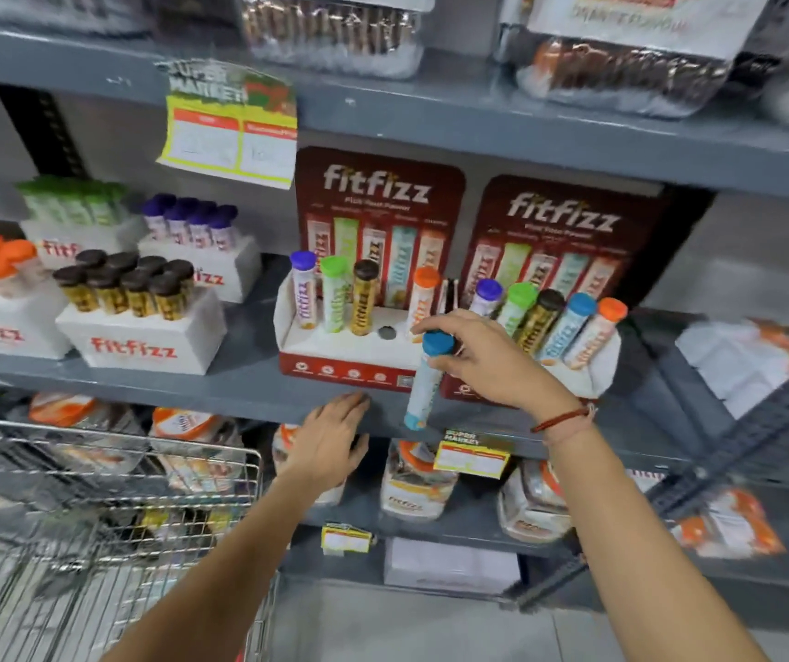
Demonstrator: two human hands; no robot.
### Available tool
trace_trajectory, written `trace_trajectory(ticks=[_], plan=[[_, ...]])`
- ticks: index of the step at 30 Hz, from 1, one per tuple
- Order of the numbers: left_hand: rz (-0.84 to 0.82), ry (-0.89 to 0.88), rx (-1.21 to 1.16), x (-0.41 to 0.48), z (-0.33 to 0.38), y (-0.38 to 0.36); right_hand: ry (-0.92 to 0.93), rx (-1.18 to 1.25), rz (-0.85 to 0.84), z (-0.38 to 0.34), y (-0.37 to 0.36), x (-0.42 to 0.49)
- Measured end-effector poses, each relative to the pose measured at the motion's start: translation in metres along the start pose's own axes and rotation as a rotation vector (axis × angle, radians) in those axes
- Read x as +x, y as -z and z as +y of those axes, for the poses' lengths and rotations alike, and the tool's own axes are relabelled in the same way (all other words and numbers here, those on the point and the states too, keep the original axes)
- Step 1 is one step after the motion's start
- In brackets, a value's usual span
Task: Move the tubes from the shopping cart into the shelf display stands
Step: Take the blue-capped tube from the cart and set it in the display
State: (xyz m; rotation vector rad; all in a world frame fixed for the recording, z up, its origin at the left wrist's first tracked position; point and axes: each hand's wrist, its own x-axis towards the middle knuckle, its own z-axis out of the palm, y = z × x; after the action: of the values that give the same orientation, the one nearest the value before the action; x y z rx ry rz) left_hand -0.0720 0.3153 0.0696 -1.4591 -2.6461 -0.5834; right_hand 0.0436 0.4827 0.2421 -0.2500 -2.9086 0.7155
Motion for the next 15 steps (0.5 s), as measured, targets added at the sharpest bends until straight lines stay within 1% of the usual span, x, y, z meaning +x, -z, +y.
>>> trace_trajectory(ticks=[3,7,9,15], plan=[[-0.012,-0.018,0.012,0.000,-0.005,-0.006,0.013,-0.026,-0.044,0.004,0.007,0.007],[-0.009,-0.047,0.001,-0.002,-0.011,-0.009,0.020,-0.056,-0.047,0.004,0.016,0.020],[-0.004,-0.065,-0.009,-0.004,-0.014,-0.010,0.016,-0.072,-0.011,0.001,0.019,0.027],[-0.001,-0.090,-0.025,-0.006,-0.016,-0.010,0.011,-0.094,0.198,-0.012,0.018,0.050]])
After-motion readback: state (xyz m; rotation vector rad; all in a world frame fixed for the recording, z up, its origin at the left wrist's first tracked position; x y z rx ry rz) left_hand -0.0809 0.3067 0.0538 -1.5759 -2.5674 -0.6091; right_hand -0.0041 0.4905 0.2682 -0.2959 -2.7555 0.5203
